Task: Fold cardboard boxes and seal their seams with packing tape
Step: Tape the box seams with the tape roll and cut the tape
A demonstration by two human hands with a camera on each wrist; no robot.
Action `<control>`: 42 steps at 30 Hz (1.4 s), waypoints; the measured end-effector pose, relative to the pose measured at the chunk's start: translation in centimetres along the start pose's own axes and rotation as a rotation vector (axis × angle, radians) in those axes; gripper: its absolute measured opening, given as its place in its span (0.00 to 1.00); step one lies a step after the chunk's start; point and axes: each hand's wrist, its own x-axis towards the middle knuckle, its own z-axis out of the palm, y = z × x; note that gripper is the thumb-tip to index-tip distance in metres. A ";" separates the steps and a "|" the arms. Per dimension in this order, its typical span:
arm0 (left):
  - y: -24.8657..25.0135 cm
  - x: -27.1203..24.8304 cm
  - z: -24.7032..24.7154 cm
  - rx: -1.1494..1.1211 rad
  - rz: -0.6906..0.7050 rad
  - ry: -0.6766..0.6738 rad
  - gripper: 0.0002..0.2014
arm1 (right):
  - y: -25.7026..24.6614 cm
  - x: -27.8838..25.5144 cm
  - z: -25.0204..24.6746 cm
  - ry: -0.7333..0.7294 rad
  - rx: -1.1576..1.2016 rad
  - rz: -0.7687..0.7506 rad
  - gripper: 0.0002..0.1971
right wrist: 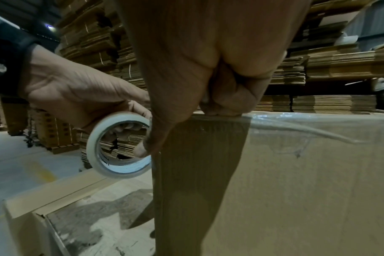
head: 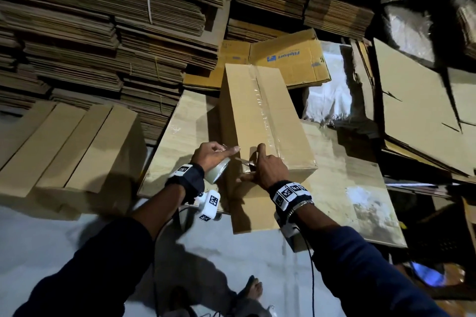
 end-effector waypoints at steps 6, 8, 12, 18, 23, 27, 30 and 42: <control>0.1 0.5 1.2 0.021 -0.060 -0.008 0.27 | 1.1 0.1 -0.3 -0.033 0.091 -0.051 0.46; -0.4 0.7 1.5 0.014 -0.080 -0.017 0.26 | 1.3 0.1 -0.5 -0.043 0.155 -0.050 0.51; -0.8 1.1 1.3 0.004 -0.109 -0.035 0.31 | 1.6 0.3 -0.1 -0.026 0.166 -0.078 0.49; -1.0 2.0 1.0 0.009 -0.083 -0.037 0.41 | 2.8 1.1 -1.0 -0.131 0.245 -0.108 0.39; -0.4 2.1 0.8 0.050 -0.068 -0.064 0.27 | 2.3 1.2 -2.2 -0.200 0.290 -0.039 0.44; -1.4 3.3 1.1 0.048 -0.070 -0.045 0.37 | 0.5 0.3 -1.3 -0.065 0.209 0.000 0.46; -1.1 3.0 1.0 0.028 -0.074 -0.054 0.35 | 0.7 -0.3 -0.5 -0.011 0.179 -0.044 0.40; -0.1 2.1 1.3 0.053 0.011 -0.030 0.22 | 4.1 -1.3 -1.4 -0.178 0.628 -0.033 0.33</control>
